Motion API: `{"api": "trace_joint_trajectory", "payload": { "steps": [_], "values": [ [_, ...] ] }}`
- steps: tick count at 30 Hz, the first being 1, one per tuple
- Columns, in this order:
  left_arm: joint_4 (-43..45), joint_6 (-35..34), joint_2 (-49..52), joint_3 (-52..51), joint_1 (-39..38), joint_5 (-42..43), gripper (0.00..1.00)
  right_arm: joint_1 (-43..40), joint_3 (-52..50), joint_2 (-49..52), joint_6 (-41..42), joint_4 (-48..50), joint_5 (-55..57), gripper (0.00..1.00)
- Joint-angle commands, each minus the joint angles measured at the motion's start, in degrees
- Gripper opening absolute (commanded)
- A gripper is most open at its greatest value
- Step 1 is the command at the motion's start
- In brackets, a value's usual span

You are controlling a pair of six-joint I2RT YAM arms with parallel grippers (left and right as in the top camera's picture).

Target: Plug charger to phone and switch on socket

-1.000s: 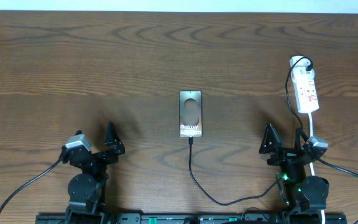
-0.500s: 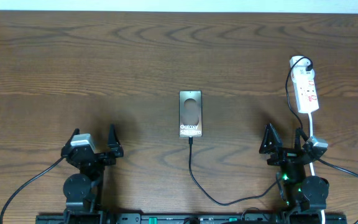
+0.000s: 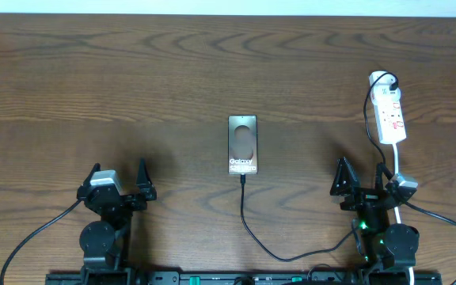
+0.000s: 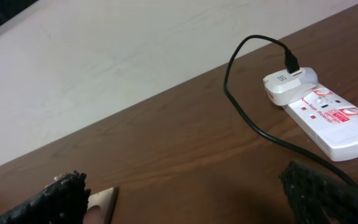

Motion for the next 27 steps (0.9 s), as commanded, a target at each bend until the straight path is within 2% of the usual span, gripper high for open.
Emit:
{"api": "trace_joint_trajectory", "payload": {
  "steps": [1,19,27],
  "values": [
    [-0.87,0.98,-0.39,-1.86,0.28,0.74,0.98,0.50,-0.07,-0.39,0.20,-0.31,0.90,0.99],
    [-0.87,0.98,-0.39,-1.86,0.28,0.74,0.97,0.76,-0.07,-0.48,-0.31,-0.35,1.01,0.99],
    [-0.87,0.98,-0.39,-1.86,0.28,0.74,0.97,2.91,-0.07,-0.48,-20.92,-0.52,0.85,0.99]
  ]
}}
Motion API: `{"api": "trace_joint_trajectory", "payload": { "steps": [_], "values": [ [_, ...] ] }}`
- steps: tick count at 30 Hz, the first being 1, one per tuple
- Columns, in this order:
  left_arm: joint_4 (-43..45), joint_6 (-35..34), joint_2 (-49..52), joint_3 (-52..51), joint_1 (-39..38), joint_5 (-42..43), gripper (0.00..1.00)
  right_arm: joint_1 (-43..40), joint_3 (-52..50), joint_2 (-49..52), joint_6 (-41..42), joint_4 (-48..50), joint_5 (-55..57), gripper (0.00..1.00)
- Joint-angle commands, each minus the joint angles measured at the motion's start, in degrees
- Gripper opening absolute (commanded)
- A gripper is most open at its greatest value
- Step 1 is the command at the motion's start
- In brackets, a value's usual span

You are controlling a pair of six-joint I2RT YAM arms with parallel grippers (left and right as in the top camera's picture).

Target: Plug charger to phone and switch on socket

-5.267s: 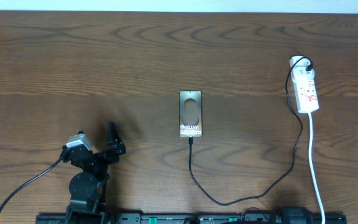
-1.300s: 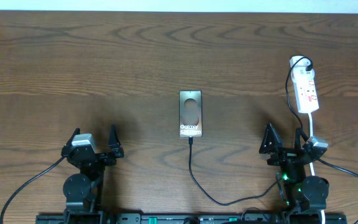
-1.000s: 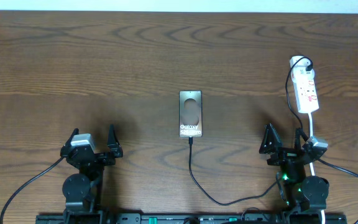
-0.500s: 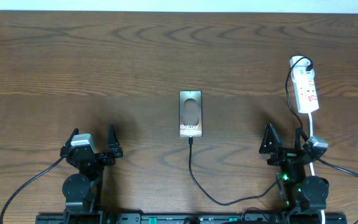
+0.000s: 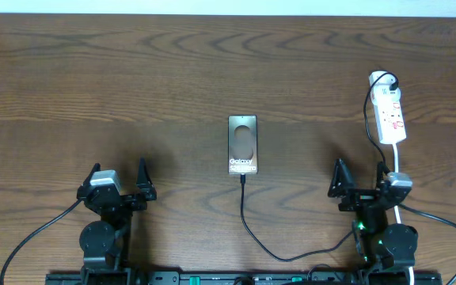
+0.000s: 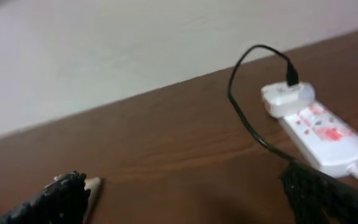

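A phone [image 5: 243, 145] lies face up at the table's middle, with a black charger cable [image 5: 248, 218] running from its near end toward the front edge. The white power strip [image 5: 389, 111] lies at the far right with a white adapter [image 5: 381, 80] plugged into its far end; both also show in the right wrist view, strip [image 6: 325, 133] and adapter [image 6: 287, 98]. My right gripper [image 5: 360, 180] stands open near the front right, short of the strip, with nothing between its fingers. My left gripper [image 5: 118, 176] stands open at the front left, holding nothing.
A white lead [image 5: 398, 166] runs from the strip's near end past my right gripper. A pale wall borders the table's far edge [image 6: 135, 93]. The corner of the phone [image 6: 92, 184] peeks out beside my right gripper's left finger.
My right gripper has shifted slightly left and turned a little; its wrist view is now blurred and the strip sits lower right in it. The left arm, phone and cable have not moved.
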Motion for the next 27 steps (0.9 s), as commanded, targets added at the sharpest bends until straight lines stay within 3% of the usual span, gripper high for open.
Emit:
{"api": "trace_joint_trajectory", "payload": {
  "steps": [1,5,27],
  "values": [
    [-0.87,0.98,-0.39,-1.86,0.24,0.72,0.98,1.49,-0.07,-0.48,-13.25,-0.46,0.44,0.99],
    [-0.87,0.98,-0.39,-1.86,0.24,0.72,0.98,1.57,-0.07,-0.48,-17.77,-0.48,0.48,0.99],
    [-0.87,0.98,-0.39,-1.86,0.24,0.72,0.97,0.07,-0.07,-0.42,-17.53,-0.31,0.46,0.99]
  ]
}}
